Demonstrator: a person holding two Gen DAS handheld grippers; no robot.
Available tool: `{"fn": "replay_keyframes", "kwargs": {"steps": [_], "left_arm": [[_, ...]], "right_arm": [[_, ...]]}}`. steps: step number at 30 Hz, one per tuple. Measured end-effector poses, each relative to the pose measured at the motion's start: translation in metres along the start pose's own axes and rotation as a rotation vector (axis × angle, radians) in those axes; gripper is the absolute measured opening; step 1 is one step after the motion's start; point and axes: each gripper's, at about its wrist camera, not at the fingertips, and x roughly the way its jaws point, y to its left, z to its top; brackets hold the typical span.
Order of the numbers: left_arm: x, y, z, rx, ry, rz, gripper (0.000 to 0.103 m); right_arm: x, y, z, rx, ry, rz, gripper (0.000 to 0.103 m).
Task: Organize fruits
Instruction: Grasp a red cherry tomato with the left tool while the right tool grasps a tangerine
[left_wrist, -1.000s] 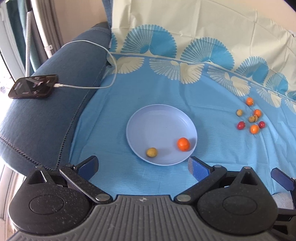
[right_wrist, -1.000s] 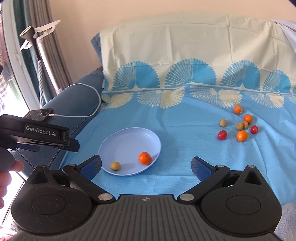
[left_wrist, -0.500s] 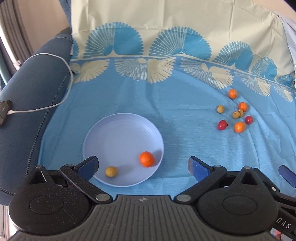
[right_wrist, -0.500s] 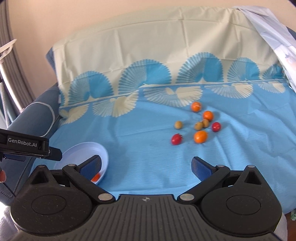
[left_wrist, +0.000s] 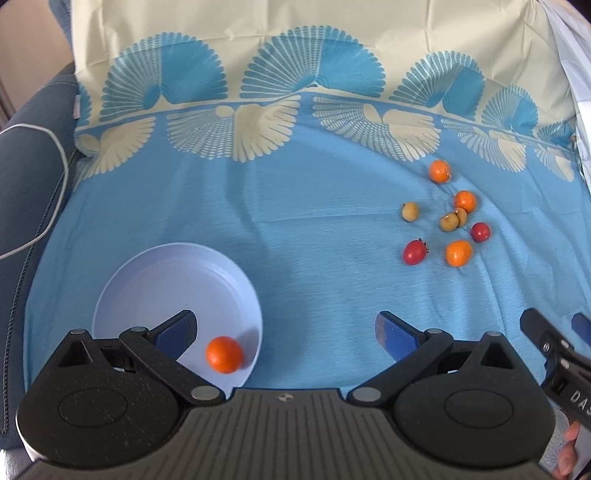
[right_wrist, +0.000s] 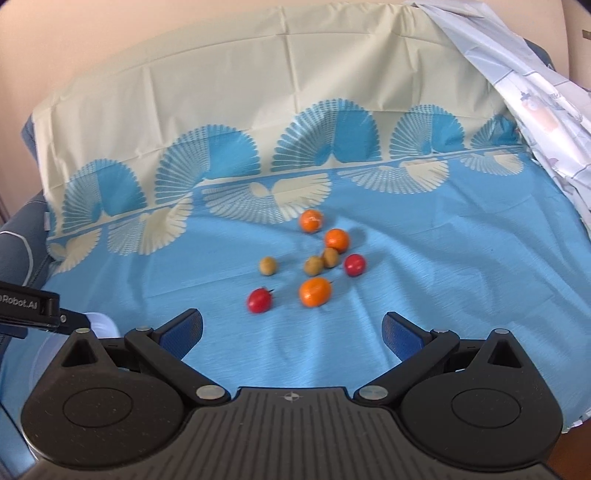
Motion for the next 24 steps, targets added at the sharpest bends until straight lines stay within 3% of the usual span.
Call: {"fn": "replay_keyframes", "kwargs": {"steps": [6, 11, 22, 24], "left_arm": [[0.039, -0.028, 0.016, 0.052, 0.023, -0.045, 0.103], [0.079, -0.060, 0.032, 0.143, 0.022, -0.057, 0.103], [0.157, -0.118, 0.059, 0.312, 0.063, -0.169, 0.102], [0.162, -0.123, 0.063, 0.314, 0.074, -0.195, 0.096]], "right_arm": [[0.038, -0.023, 0.005, -0.040, -0.009, -0.069, 0.102], [0.082, -0.035, 0.002, -0.098, 0.034, -0.104, 0.102], [0.171, -0.037, -0.003, -0.248, 0.118, -0.025, 0.102], [0.182, -0.033, -0.002, -0.265, 0.125, 0.000, 0.102]]}}
